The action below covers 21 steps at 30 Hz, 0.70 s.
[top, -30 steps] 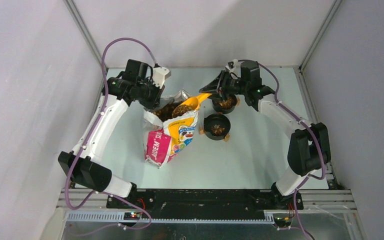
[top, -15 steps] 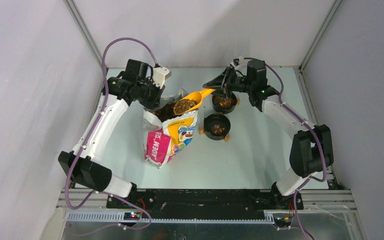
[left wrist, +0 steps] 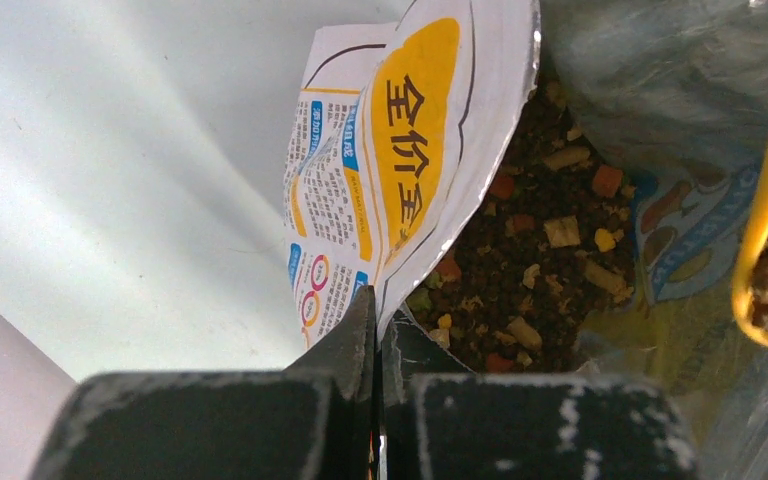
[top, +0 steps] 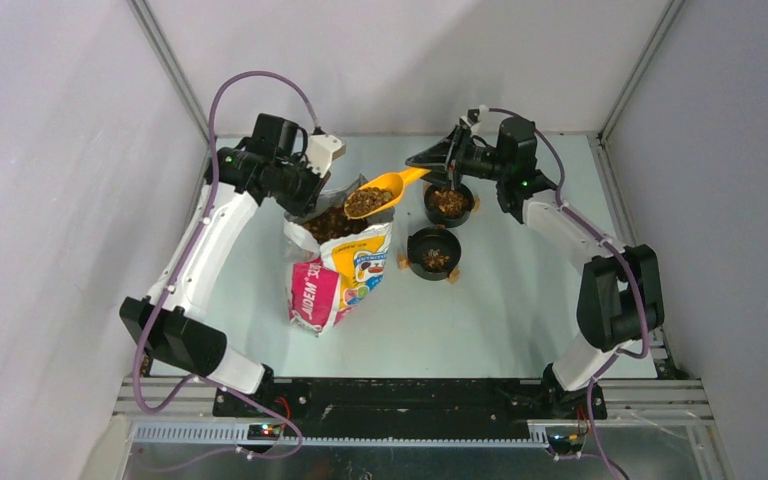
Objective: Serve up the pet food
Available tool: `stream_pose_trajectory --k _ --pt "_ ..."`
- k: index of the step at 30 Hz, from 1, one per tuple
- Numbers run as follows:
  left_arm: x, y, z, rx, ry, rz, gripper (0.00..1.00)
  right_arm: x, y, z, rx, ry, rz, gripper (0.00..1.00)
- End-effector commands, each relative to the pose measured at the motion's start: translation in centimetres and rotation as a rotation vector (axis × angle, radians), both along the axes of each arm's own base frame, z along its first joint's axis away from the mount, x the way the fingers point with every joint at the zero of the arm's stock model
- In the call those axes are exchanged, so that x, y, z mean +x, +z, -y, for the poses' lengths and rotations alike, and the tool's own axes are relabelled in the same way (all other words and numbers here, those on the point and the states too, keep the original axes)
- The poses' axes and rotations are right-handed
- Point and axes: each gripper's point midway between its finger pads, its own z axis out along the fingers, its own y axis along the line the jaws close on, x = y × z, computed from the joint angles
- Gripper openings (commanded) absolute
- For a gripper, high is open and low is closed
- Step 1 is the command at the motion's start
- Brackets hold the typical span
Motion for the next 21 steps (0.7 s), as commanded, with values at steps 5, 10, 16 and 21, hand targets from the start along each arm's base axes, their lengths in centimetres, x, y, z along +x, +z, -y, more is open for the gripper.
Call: stream_pose_trajectory --k 5,10,16,21 --pt "-0.2 1.6 -0.4 0.051 -0.043 0.029 0.0 1.2 1.3 -1.0 0.187 -0.008 0.013 0.0" --pt "0.0 2.1 -0.4 0.054 -0.035 0.038 0.0 1.5 1.2 -1.1 0.247 -0.028 -0.002 0.0" --pt "0.2 1.9 -0.3 0.051 -0.032 0.031 0.0 1.6 1.6 -0.2 0.253 -0.051 0.002 0.0" --pt "0.4 1.1 -0.4 0.062 -0.035 0.023 0.0 1.7 2.2 1.6 0.24 -0.09 0.039 0.0"
